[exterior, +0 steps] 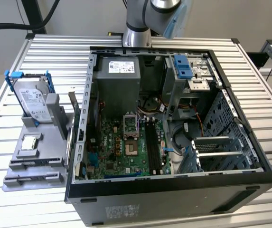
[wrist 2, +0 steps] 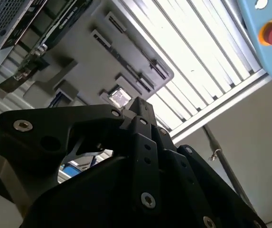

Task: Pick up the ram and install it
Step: 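Pick up the ram and move it above insertion slot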

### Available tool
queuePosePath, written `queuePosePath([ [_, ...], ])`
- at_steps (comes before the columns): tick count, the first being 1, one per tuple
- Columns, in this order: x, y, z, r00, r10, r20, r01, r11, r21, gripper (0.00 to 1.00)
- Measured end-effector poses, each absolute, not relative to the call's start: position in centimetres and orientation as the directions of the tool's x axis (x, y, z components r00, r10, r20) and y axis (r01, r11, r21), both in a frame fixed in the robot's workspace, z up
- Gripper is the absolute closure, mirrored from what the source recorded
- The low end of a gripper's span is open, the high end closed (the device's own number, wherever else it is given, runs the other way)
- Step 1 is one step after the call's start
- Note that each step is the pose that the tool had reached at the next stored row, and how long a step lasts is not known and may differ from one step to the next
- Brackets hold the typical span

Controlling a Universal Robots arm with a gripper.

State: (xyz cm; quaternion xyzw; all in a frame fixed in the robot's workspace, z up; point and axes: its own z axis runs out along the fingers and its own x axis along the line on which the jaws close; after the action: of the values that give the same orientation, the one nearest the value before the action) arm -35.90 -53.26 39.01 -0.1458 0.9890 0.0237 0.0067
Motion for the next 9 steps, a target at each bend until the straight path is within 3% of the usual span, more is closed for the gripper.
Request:
queuePosePath([
  [9, -35.90, -53.26, 39.01, -0.898, -0.441, -0.019, -0.441, 0.897, 0.042, 1.00],
])
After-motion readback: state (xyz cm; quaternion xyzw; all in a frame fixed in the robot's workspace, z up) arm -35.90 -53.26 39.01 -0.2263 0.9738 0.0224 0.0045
